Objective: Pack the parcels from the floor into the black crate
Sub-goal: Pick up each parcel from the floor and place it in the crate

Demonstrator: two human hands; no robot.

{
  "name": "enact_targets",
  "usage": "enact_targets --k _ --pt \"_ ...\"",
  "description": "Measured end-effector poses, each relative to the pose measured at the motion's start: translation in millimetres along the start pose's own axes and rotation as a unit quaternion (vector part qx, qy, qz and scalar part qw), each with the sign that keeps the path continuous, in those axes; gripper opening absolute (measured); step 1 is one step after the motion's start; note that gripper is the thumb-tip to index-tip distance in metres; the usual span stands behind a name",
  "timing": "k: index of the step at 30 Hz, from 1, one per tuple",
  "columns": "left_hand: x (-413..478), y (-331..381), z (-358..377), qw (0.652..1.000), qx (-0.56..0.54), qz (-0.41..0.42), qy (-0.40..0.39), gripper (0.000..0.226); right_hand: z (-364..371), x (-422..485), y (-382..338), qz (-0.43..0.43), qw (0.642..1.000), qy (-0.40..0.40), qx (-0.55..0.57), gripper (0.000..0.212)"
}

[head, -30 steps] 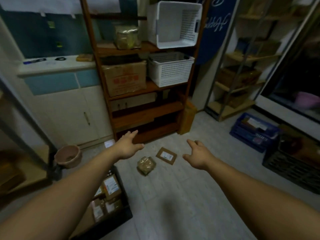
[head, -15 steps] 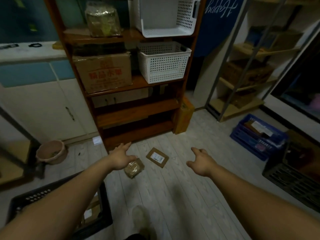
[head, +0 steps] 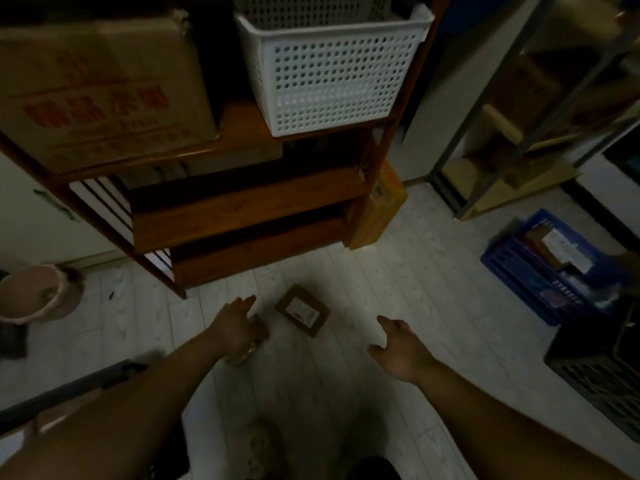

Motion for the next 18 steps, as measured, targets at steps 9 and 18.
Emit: enact_targets --k 9,18 --pt "216.2 -28.6 116.0 0.996 -0.041 -0.074 0.001 0.072 78.0 272.5 60.0 -0.004 0.998 -0.054 0.037 0.067" --pt "459.9 -97.2 273.4 0.976 -0.188 -0.094 0.056 0.067 264.9 492.5 114.7 -0.021 0.982 -0.032 0.186 0.059"
Point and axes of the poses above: each hand's wrist, its own x-axis towards the middle knuckle, its own z-axis out of the palm, y = z × x, the point moved 1 cm from there along x, towards the middle knuckle, and after that the axes turned 6 degrees about x, right-handed, at the moved point
